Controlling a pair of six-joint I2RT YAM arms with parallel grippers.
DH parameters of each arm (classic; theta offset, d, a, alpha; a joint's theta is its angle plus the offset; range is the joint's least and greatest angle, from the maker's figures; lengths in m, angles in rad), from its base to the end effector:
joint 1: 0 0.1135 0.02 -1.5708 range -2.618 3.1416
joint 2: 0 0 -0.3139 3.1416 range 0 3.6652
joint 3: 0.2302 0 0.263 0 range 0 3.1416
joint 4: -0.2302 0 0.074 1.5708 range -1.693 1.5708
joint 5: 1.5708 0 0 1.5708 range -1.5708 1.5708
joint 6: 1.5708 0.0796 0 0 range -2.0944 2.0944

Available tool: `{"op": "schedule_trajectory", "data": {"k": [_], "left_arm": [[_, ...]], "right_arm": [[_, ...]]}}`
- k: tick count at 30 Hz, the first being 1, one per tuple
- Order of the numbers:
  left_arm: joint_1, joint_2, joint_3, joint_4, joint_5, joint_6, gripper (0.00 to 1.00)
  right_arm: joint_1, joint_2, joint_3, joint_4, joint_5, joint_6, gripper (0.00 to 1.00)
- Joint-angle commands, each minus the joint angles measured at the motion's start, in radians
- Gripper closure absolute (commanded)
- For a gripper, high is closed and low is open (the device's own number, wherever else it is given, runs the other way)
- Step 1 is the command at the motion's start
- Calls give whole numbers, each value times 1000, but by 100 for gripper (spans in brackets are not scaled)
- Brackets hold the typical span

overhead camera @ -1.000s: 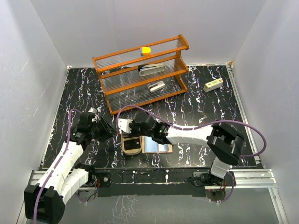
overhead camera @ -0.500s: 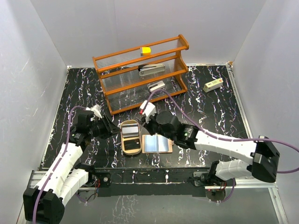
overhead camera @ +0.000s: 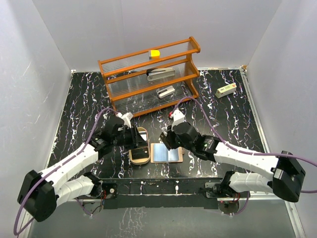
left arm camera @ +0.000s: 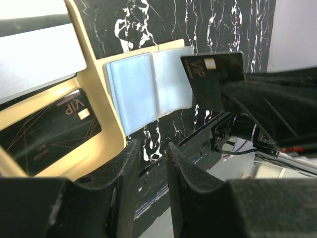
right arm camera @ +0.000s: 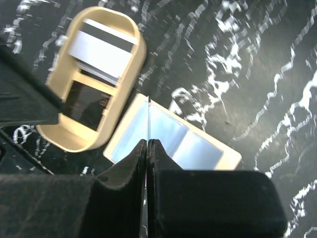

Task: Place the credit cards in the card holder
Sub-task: Insert the credit card into the card holder.

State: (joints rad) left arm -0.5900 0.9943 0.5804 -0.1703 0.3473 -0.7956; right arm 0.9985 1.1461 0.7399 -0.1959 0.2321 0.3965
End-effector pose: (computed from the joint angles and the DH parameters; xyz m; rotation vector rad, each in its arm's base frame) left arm 0.1774 -0.1514 0.2465 -0.0207 2.3582 -1.1231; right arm 0.1640 0.2208 0.2677 -0.5241 2.1440 0.5477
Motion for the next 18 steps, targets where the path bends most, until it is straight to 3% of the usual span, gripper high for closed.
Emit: {"op": "schedule_trajectory", "data": {"k": [1,7,15,18], "left_arm": [[-50,82,25,134,3,-45,74],[-117,213,23,241,18,-70,73],[-133,306,29,250,-10,-47,73],[-132,344,54,169,-56,-24,73]], "right_arm": [[-112,-39,-82,61,-112,104,100],[-166,-27,-136,109,-237,193,100],[-169,-62,-208,139,-155,313,100],[-170,-63,-240,161,-149,345,100]]}}
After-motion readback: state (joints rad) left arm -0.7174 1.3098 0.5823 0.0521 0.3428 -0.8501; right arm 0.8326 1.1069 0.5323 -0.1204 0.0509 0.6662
